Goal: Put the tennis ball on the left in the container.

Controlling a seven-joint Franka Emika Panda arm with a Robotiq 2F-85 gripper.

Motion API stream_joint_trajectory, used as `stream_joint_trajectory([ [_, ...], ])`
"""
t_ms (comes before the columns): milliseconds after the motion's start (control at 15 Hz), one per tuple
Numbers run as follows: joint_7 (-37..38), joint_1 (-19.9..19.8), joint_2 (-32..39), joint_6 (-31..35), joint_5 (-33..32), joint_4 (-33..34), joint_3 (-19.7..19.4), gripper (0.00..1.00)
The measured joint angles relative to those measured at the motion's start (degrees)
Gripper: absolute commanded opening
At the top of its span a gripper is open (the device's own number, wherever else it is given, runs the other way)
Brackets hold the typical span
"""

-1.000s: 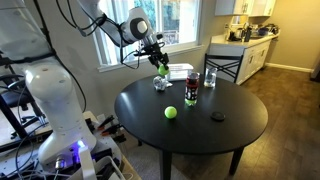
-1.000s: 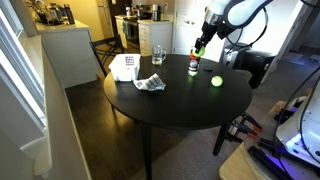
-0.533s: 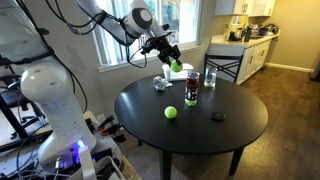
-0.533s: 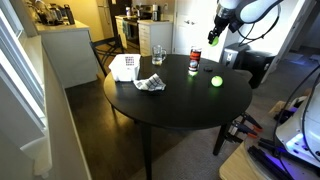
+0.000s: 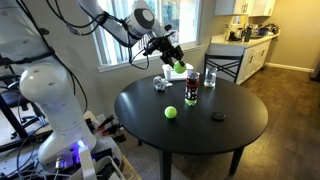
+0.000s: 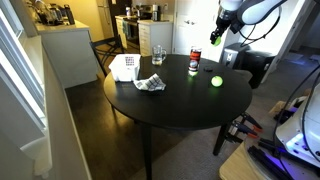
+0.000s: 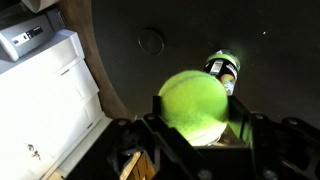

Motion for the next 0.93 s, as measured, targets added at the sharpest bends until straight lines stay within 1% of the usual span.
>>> stream_joint_trajectory([
  [267,0.0,0.06,0.03,0.0,0.0,0.0,0.0,0.64],
  [333,0.0,0.07,0.03,0.0,0.0,0.0,0.0,0.39],
  [600,0.02,0.11,0.21,0.0,0.07,0.48,-0.76,0.39],
  [933,0.9,-0.14,2.05,0.14,0.28,3.93,-3.29,0.39],
])
